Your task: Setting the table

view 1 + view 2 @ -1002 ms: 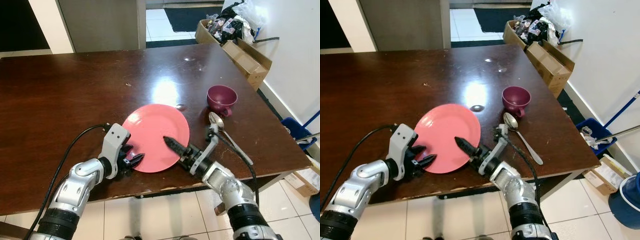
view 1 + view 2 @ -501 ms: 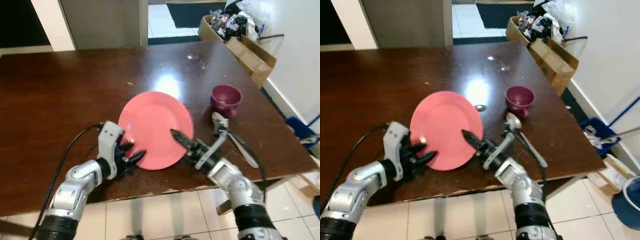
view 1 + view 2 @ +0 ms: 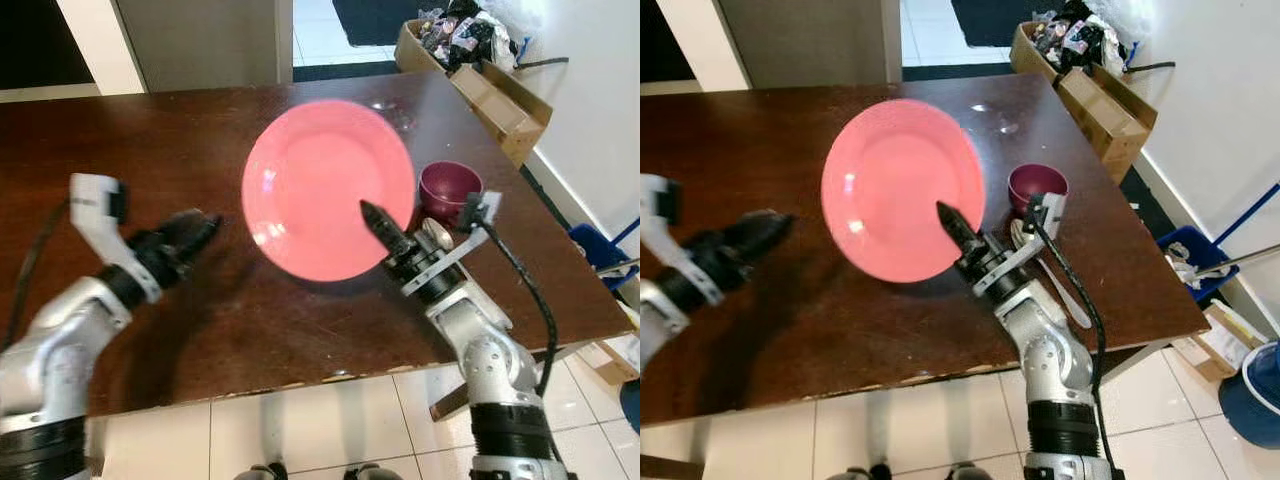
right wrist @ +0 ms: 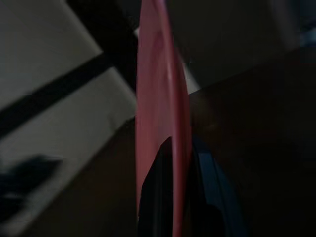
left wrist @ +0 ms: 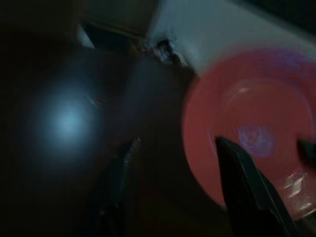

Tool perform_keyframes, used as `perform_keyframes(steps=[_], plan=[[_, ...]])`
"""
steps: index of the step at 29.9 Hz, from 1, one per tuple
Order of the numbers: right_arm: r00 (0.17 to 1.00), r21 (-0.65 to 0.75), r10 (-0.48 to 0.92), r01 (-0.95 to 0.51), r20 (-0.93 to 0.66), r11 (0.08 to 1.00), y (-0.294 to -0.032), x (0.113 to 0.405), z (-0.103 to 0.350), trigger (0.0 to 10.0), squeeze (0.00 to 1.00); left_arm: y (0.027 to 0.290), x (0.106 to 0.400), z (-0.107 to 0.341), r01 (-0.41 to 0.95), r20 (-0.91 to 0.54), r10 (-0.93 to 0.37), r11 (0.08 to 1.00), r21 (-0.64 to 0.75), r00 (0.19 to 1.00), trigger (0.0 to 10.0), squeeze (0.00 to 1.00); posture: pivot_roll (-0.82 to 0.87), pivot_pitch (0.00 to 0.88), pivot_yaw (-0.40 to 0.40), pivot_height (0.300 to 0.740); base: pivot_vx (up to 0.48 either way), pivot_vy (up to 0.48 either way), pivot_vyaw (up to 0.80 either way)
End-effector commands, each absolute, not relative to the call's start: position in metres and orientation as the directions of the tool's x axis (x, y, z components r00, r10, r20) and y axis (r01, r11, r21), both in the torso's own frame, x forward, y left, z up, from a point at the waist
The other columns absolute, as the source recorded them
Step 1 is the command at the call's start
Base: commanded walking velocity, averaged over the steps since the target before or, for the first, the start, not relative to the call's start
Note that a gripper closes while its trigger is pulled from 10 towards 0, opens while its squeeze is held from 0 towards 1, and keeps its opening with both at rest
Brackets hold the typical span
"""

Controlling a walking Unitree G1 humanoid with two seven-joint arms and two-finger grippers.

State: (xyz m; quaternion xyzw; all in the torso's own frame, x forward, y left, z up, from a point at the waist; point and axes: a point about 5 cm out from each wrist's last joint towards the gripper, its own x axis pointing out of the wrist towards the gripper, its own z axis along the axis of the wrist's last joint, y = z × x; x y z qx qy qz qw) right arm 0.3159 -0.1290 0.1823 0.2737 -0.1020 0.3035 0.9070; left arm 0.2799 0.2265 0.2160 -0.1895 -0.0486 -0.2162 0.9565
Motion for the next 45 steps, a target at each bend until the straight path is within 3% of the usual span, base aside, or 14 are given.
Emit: perform_keyframes(steps=[1, 3, 9, 12, 17, 26, 45], plan=[[0.82, 0.38, 0.458, -0.568, 0.344, 0.73, -0.133, 0.315, 0.185, 10.0, 0.0, 0.229, 0.275, 0.221, 0.405, 0.185, -0.361, 0.837, -0.367, 0.914, 10.0, 0.0, -0.03, 0.06, 0.038, 0.74, 0.0, 0.0, 0.0], [0.836, 0.3, 0.429, -0.53, 0.342, 0.793, -0.135, 0.315, 0.191, 10.0, 0.0, 0.228, 0.277, 0.217, 0.3, 0.141, -0.269, 0.9, -0.316, 0.953, 10.0, 0.0, -0.02, 0.058, 0.032, 0.74, 0.0, 0.0, 0.0], [0.849, 0.161, 0.4, -0.474, 0.345, 0.866, -0.135, 0.311, 0.199, 10.0, 0.0, 0.231, 0.282, 0.196, 0.091, 0.025, -0.088, 0.971, -0.22, 0.996, 10.0, 0.0, -0.03, 0.055, 0.026, 0.74, 0.0, 0.0, 0.0], [0.854, 0.188, 0.365, -0.454, 0.371, 0.871, -0.134, 0.306, 0.203, 10.0, 0.0, 0.226, 0.284, 0.189, 0.029, -0.009, -0.031, 0.987, -0.16, 0.999, 10.0, 0.0, -0.04, 0.052, 0.023, 0.74, 0.0, 0.0, 0.0], [0.866, 0.312, 0.293, -0.432, 0.405, 0.847, -0.135, 0.3, 0.206, 10.0, 0.0, 0.211, 0.283, 0.183, 0.039, -0.028, -0.041, 0.995, -0.093, 0.999, 10.0, 0.0, -0.04, 0.047, 0.024, 0.74, 0.0, 0.0, 0.0], [0.881, 0.174, 0.251, -0.343, 0.402, 0.923, -0.135, 0.294, 0.204, 10.0, 0.0, 0.206, 0.284, 0.181, -0.005, -0.003, 0.005, 1.0, 0.02, 1.0, 10.0, 0.0, -0.05, 0.028, 0.032, 0.74, 0.0, 0.0, 0.0], [0.881, 0.073, 0.285, -0.335, 0.376, 0.939, -0.145, 0.286, 0.206, 10.0, 0.0, 0.184, 0.301, 0.185, 0.047, 0.073, -0.053, 0.996, 0.077, 0.996, 10.0, 0.0, -0.09, 0.0, 0.032, 0.74, 0.0, 0.0, 0.0]])
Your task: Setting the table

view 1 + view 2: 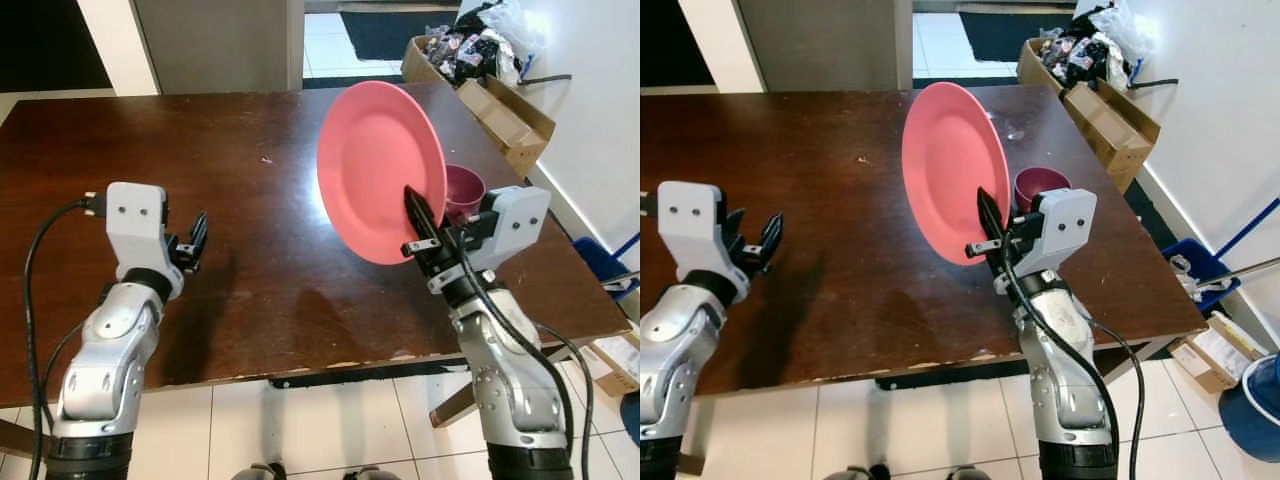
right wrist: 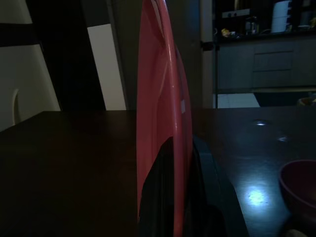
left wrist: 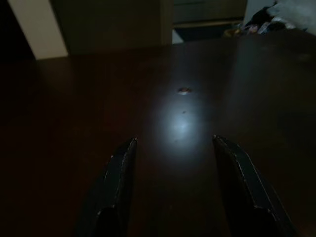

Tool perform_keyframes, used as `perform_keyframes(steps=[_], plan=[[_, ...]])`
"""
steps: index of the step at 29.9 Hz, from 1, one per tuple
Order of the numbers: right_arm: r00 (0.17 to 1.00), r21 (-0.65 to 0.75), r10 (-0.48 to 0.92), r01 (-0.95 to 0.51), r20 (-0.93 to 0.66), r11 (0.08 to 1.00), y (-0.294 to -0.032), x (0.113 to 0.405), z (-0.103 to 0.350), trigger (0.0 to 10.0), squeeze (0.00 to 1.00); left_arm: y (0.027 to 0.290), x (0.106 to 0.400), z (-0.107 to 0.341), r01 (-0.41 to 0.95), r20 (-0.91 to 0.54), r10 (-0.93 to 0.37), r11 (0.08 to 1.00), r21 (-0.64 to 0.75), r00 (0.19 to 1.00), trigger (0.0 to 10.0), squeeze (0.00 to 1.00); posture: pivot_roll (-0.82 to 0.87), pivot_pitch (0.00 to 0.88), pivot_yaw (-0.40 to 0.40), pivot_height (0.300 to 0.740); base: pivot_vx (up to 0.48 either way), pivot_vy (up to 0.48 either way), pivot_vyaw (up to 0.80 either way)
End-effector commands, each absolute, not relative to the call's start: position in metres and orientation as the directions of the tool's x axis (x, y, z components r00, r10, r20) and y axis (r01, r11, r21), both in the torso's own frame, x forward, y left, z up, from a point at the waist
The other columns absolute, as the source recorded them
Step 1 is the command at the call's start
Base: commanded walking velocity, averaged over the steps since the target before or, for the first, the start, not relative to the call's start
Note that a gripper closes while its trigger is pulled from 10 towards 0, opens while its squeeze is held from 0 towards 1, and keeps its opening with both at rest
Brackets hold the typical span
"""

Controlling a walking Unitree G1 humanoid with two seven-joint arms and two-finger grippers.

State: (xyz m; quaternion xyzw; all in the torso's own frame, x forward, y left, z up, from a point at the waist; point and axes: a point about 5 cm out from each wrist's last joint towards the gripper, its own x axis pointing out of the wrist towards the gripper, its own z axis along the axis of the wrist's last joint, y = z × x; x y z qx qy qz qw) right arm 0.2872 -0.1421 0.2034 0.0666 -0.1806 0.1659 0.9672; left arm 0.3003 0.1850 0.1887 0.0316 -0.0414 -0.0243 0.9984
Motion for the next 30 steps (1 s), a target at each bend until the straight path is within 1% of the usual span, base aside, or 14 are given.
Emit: perform_keyframes(steps=[1, 12, 19, 25, 30], plan=[[0.881, 0.073, 0.285, -0.335, 0.376, 0.939, -0.1447, 0.2864, 0.2061, 10.0, 0.0, 0.1844, 0.3009, 0.1845, 0.047, 0.073, -0.053, 0.996, 0.077, 0.996, 10.0, 0.0, -0.09, 0.0, 0.032, 0.74, 0.0, 0.0, 0.0], [0.897, 0.157, 0.245, -0.32, 0.368, 0.934, -0.1449, 0.2885, 0.2048, 10.0, 0.0, 0.1825, 0.3025, 0.1837, 0.054, 0.08, -0.062, 0.994, 0.089, 0.995, 10.0, 0.0, -0.08, 0.004, 0.037, 0.74, 0.0, 0.0, 0.0], [0.899, 0.174, 0.24, -0.319, 0.367, 0.932, -0.146, 0.289, 0.2051, 10.0, 0.0, 0.1821, 0.3028, 0.1834, 0.056, 0.082, -0.063, 0.994, 0.09, 0.995, 10.0, 0.0, -0.09, 0.008, 0.034, 0.74, 0.0, 0.0, 0.0], [0.901, 0.183, 0.244, -0.324, 0.359, 0.928, -0.1444, 0.2899, 0.2045, 10.0, 0.0, 0.1809, 0.3011, 0.1828, 0.061, 0.084, -0.07, 0.993, 0.098, 0.994, 10.0, 0.0, -0.09, 0.008, 0.034, 0.74, -0.335, 0.0, 0.0], [0.902, 0.188, 0.245, -0.326, 0.356, 0.926, -0.1434, 0.2908, 0.204, 10.0, 0.0, 0.1815, 0.3002, 0.1834, 0.06, 0.085, -0.069, 0.993, 0.099, 0.994, 10.0, 0.0, -0.08, 0.017, 0.033, 0.74, -0.469, 0.0, 0.0]])
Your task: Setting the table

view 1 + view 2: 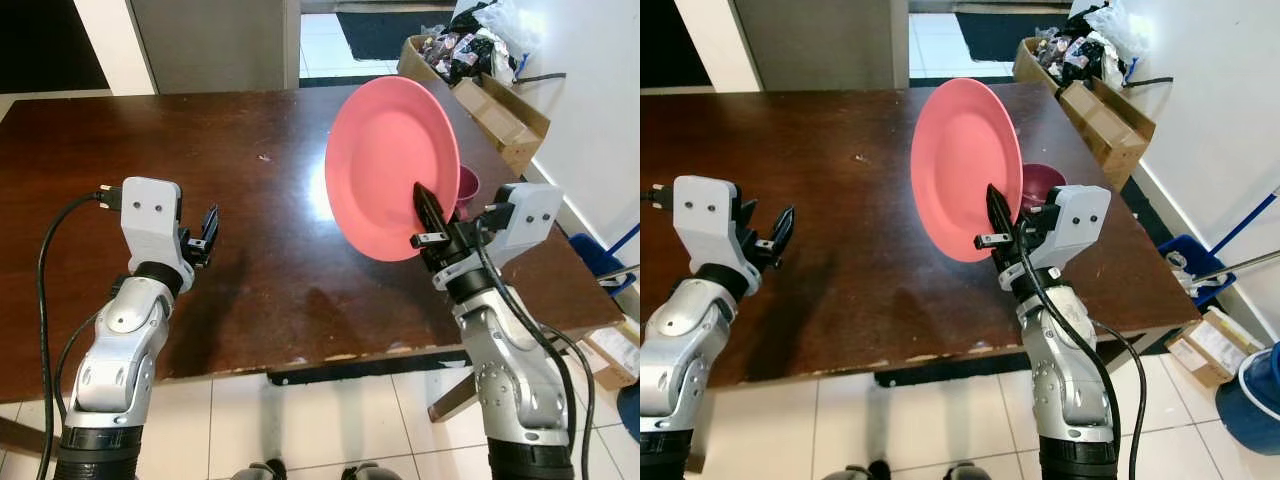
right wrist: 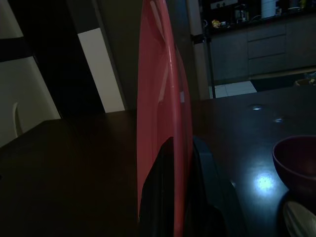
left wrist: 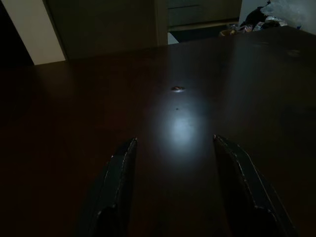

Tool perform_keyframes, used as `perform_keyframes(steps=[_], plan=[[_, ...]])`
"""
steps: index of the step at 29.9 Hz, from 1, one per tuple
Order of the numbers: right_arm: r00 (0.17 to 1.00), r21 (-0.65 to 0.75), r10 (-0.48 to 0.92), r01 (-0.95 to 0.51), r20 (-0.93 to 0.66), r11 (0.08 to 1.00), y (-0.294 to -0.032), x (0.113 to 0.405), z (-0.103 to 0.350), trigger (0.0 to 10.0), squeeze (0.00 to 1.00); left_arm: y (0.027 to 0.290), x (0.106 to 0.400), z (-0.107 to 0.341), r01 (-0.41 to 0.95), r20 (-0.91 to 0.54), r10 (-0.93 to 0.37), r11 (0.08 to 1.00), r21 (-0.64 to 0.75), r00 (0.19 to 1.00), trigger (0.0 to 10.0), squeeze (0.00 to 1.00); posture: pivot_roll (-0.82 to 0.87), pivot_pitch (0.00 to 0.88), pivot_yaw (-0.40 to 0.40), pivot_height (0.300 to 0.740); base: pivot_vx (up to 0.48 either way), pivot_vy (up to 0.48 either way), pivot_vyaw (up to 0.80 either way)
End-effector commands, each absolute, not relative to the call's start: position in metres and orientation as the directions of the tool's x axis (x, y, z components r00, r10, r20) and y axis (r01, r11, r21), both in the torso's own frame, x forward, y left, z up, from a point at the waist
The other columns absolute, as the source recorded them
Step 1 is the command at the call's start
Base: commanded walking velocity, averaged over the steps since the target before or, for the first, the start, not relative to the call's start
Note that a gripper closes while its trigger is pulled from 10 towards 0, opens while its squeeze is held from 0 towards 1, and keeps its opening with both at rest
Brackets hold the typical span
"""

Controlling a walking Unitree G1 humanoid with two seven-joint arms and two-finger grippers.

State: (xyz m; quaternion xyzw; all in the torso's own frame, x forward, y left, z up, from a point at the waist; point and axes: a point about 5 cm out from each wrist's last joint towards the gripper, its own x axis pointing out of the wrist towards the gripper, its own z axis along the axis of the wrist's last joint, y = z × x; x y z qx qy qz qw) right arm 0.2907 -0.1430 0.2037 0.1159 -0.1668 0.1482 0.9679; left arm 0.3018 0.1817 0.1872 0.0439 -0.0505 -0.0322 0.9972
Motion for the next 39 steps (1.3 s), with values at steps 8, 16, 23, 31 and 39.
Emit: perform_keyframes(steps=[8, 16, 23, 31, 39], plan=[[0.904, 0.187, 0.244, -0.323, 0.351, 0.928, -0.1438, 0.292, 0.2038, 10.0, 0.0, 0.1818, 0.2997, 0.1845, 0.064, 0.089, -0.072, 0.993, 0.099, 0.993, 10.0, 0.0, -0.07, 0.018, 0.034, 0.74, -0.461, 0.0, 0.0], [0.906, 0.191, 0.24, -0.319, 0.348, 0.928, -0.145, 0.2923, 0.2028, 10.0, 0.0, 0.1821, 0.3001, 0.1847, 0.063, 0.088, -0.072, 0.993, 0.097, 0.994, 10.0, 0.0, -0.07, 0.018, 0.037, 0.74, -0.449, 0.0, 0.0], [0.908, 0.194, 0.236, -0.316, 0.346, 0.929, -0.1455, 0.2928, 0.2023, 10.0, 0.0, 0.1821, 0.3005, 0.185, 0.063, 0.088, -0.072, 0.993, 0.098, 0.994, 10.0, 0.0, -0.07, 0.018, 0.038, 0.74, -0.441, 0.0, 0.0], [0.909, 0.195, 0.235, -0.314, 0.345, 0.929, -0.146, 0.2928, 0.2019, 10.0, 0.0, 0.1819, 0.301, 0.185, 0.063, 0.086, -0.072, 0.993, 0.101, 0.994, 10.0, 0.0, -0.07, 0.019, 0.038, 0.74, -0.38, 0.0, 0.0], [0.911, 0.207, 0.231, -0.314, 0.343, 0.927, -0.1463, 0.2932, 0.2011, 10.0, 0.0, 0.1805, 0.3009, 0.1844, 0.075, 0.079, -0.082, 0.993, 0.09, 0.993, 10.0, 0.0, -0.07, 0.019, 0.038, 0.74, -0.249, 0.0, 0.0]])
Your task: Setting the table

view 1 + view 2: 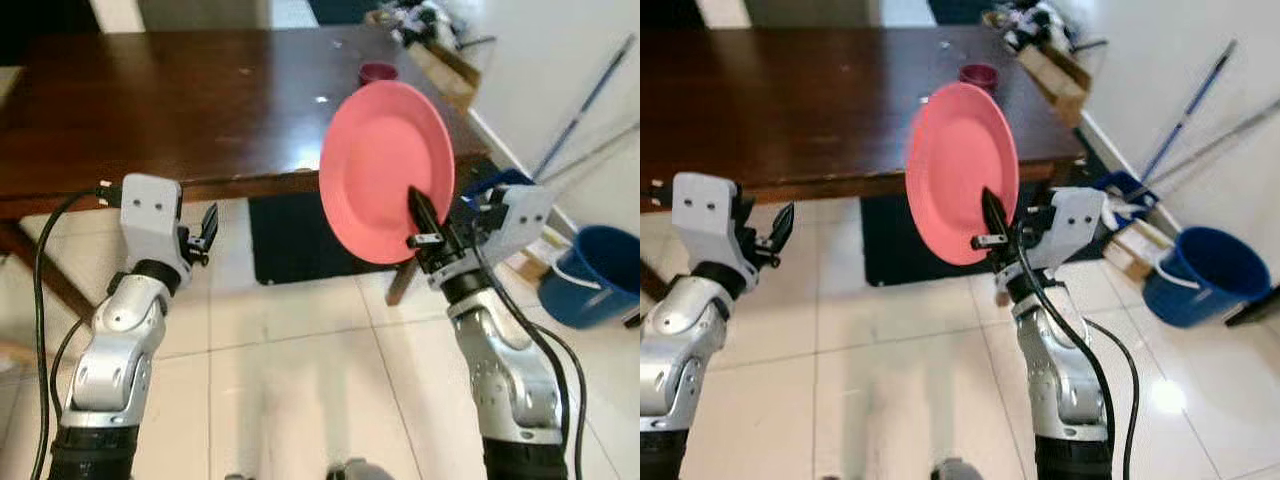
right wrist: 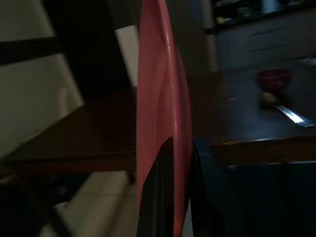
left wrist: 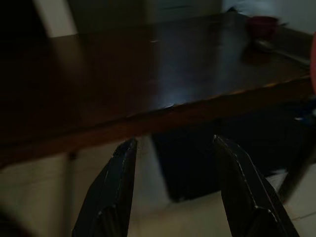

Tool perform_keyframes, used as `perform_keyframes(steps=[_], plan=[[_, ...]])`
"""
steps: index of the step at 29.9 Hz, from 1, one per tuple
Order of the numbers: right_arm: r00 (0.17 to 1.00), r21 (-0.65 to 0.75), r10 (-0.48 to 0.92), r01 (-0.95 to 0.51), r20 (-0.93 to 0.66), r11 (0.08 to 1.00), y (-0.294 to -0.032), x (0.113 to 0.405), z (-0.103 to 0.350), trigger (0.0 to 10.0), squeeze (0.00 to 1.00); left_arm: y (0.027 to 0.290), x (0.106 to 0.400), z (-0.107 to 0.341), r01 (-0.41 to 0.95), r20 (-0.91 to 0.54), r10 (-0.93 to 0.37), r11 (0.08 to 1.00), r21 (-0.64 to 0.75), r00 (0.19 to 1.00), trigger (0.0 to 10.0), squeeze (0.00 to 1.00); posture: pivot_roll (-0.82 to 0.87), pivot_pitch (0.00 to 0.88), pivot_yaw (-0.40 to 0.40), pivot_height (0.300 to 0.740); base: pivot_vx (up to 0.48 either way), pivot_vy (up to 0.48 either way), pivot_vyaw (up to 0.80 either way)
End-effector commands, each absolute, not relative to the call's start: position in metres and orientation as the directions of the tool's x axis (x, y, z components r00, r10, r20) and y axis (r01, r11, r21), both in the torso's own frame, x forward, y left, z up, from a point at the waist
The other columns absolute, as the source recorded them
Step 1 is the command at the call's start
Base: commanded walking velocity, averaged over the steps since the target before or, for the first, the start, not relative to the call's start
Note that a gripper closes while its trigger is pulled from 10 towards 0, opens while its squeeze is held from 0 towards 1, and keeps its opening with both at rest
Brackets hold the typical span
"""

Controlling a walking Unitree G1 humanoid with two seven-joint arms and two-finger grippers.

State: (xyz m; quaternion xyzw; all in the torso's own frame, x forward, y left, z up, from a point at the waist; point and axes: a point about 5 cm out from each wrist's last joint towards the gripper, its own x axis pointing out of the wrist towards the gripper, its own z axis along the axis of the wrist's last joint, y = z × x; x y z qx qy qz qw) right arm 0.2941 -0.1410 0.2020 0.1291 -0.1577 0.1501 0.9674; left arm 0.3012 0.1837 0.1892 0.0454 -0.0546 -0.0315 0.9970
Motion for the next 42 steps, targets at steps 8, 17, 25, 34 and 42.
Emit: perform_keyframes(steps=[8, 17, 25, 34, 42], plan=[[0.916, 0.257, 0.209, -0.305, 0.341, 0.917, -0.1498, 0.2942, 0.2014, 10.0, 0.0, 0.1779, 0.3006, 0.185, 0.092, 0.079, -0.099, 0.992, 0.09, 0.992, 10.0, 0.0, -0.07, 0.02, 0.038, 0.74, 0.0, 0.0, 0.38], [0.918, 0.261, 0.208, -0.304, 0.337, 0.916, -0.151, 0.2952, 0.2016, 10.0, 0.0, 0.1792, 0.301, 0.1852, 0.082, 0.078, -0.091, 0.991, 0.106, 0.993, 10.0, 0.0, -0.08, 0.02, 0.038, 0.74, 0.0, 0.0, 0.78], [0.918, 0.26, 0.211, -0.306, 0.336, 0.916, -0.1512, 0.296, 0.2015, 10.0, 0.0, 0.1795, 0.3012, 0.1843, 0.08, 0.074, -0.089, 0.991, 0.111, 0.993, 10.0, 0.0, -0.07, 0.015, 0.035, 0.74, 0.0, 0.0, 0.78], [0.918, 0.259, 0.213, -0.307, 0.334, 0.916, -0.1515, 0.2968, 0.201, 10.0, 0.0, 0.1796, 0.3019, 0.1833, 0.076, 0.071, -0.084, 0.991, 0.115, 0.994, 10.0, 0.0, -0.07, 0.012, 0.037, 0.74, 0.0, 0.0, 0.78], [0.917, 0.257, 0.215, -0.309, 0.335, 0.916, -0.1516, 0.2974, 0.2011, 10.0, 0.0, 0.1809, 0.3032, 0.1843, 0.063, 0.077, -0.073, 0.991, 0.121, 0.994, 10.0, 0.0, -0.07, 0.012, 0.037, 0.74, 0.0, 0.0, 0.77]])
